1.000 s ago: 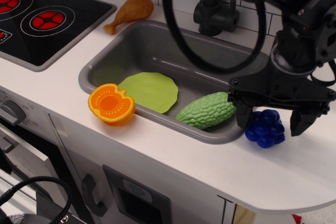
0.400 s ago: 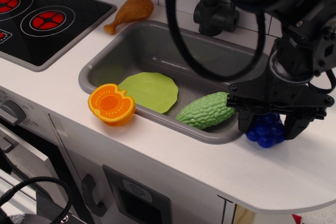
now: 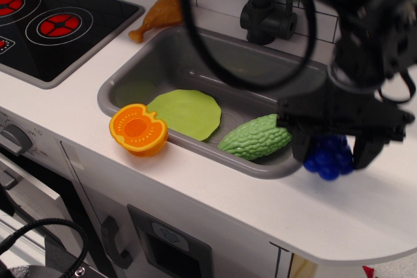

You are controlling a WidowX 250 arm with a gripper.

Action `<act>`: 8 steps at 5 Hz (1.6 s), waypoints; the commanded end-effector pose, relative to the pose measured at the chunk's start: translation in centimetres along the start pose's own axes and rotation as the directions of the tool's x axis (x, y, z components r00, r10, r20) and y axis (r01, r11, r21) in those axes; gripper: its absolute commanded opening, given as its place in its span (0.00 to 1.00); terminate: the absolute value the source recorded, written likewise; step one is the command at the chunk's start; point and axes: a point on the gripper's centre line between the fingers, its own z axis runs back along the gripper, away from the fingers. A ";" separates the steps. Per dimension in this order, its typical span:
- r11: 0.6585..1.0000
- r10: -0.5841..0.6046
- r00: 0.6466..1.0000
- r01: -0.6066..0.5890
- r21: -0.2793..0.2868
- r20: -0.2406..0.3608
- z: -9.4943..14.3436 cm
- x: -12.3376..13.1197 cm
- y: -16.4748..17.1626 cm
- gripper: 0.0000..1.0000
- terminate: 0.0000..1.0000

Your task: Put blueberries on plate sink

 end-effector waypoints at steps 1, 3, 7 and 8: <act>0.996 0.078 0.995 -0.075 -0.043 0.067 2.8 4.3 3.1 0.00 0.00; 0.993 0.110 0.989 -0.113 0.031 0.094 1.7 7.5 9.0 0.00 0.00; 0.975 0.121 0.977 -0.150 0.164 0.174 -2.6 10.9 16.9 0.00 0.00; 0.974 0.113 0.981 -0.141 0.179 0.154 -3.8 10.6 17.3 0.00 0.00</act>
